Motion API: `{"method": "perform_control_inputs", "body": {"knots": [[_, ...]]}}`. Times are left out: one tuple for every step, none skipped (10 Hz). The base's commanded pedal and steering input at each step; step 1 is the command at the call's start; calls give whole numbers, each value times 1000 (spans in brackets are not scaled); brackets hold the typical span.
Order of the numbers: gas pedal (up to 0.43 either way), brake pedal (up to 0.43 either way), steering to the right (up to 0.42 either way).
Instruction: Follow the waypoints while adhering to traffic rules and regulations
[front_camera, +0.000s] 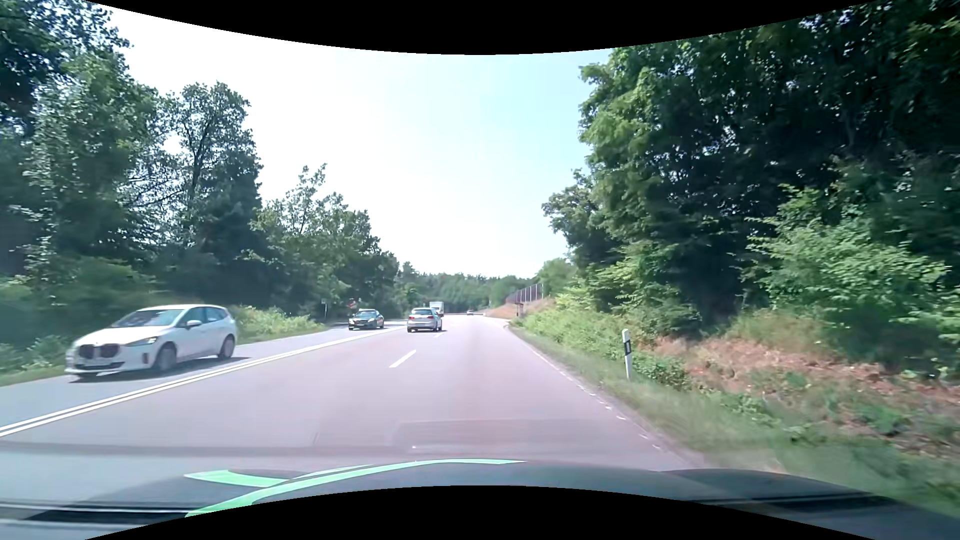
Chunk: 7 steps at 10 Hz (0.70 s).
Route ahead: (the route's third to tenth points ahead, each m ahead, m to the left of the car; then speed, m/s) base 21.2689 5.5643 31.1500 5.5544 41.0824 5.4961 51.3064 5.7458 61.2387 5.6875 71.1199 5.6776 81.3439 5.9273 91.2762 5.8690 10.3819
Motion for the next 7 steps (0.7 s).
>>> {"method": "perform_control_inputs", "body": {"knots": [[20, 0, 2], [20, 0, 2], [20, 0, 2], [20, 0, 2], [20, 0, 1], [20, 0, 2], [20, 0, 2]]}}
